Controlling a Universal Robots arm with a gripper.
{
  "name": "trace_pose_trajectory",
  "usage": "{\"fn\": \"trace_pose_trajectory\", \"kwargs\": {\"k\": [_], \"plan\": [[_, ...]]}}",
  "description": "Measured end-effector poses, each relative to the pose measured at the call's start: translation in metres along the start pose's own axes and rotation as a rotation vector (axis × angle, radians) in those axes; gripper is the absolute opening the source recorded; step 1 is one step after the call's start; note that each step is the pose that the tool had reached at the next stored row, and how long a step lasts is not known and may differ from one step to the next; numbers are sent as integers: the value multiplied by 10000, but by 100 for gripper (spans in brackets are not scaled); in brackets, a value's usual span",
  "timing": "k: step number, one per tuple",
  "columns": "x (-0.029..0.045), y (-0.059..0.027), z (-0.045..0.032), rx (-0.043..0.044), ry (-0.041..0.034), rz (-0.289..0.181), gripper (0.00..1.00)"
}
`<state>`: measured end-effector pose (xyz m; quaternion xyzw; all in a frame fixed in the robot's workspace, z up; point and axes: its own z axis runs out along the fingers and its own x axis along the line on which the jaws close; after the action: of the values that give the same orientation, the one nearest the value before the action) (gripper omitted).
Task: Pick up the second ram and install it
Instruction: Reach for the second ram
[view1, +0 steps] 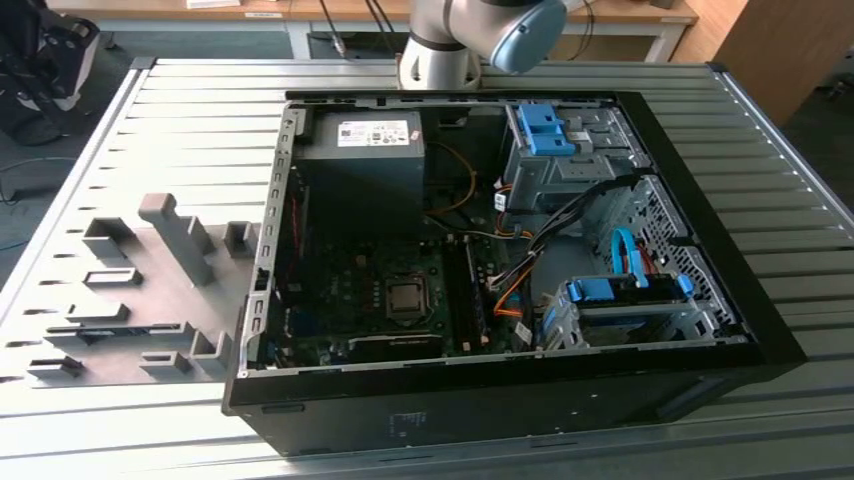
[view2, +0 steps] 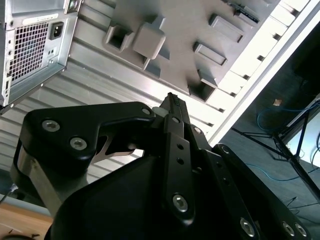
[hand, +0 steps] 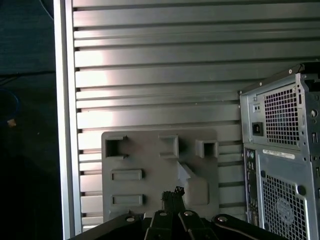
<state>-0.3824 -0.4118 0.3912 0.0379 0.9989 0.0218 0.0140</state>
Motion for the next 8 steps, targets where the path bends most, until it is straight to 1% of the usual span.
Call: {"fn": "trace_pose_trajectory", "kwargs": {"k": [3, 8], "plan": [[31, -77, 1, 1, 1, 0, 11], [73, -166, 2, 1, 1, -1, 11]]}}
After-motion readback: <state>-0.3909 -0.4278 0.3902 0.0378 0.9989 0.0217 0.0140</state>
